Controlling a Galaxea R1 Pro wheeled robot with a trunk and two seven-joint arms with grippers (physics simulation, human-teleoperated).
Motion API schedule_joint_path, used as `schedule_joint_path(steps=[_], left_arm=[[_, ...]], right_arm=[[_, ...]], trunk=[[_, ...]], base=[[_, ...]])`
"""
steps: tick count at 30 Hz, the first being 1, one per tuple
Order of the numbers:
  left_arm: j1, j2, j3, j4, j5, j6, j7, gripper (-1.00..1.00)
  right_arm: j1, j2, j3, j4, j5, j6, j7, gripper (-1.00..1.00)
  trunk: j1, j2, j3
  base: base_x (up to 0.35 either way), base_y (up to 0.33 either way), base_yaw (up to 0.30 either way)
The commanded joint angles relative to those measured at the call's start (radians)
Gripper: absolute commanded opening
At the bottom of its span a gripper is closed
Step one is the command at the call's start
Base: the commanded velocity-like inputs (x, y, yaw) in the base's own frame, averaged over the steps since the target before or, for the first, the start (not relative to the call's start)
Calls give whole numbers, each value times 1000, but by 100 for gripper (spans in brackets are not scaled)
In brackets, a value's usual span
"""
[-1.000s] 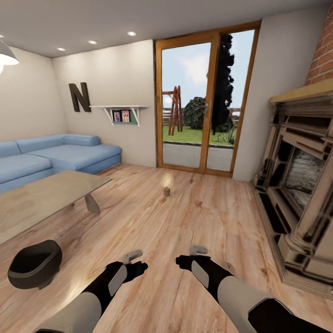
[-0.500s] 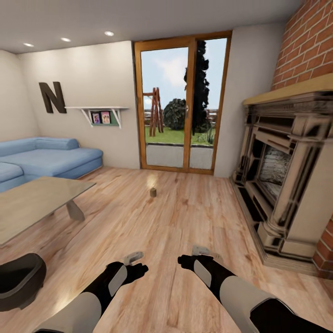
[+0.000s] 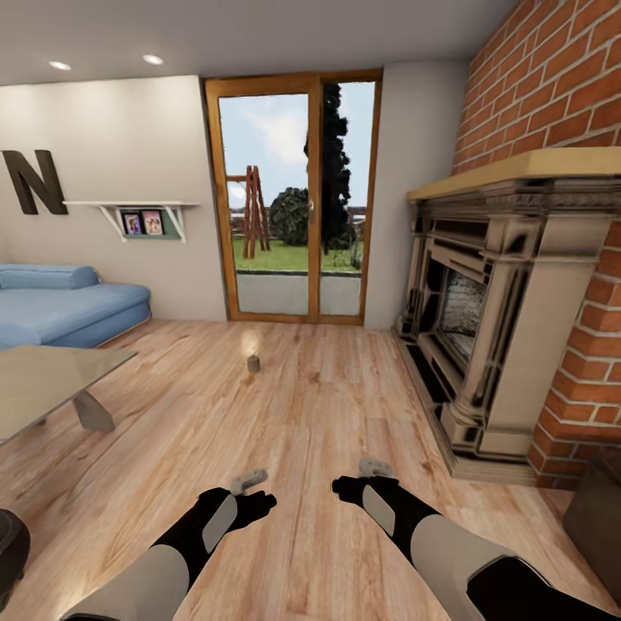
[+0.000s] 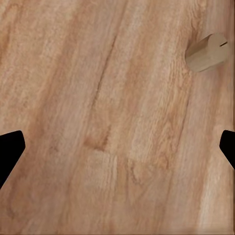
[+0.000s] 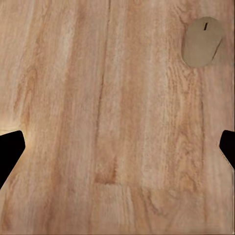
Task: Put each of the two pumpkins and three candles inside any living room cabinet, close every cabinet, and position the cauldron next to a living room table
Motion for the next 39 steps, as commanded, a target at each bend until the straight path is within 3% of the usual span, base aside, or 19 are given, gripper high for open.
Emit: schedule_joint_path(steps=[1,39], left_arm=[[0,1,-7,-3,11,4,9,100],[0,1,-9,-3,9,4,9,100]], right_arm=[[-1,0,8,-2,-9,5,-7,100],[-1,1,9,2,-9,3,-5,100]], trunk=[[0,0,0],[0,0,29]], base=[[0,0,-275],[0,0,-273]])
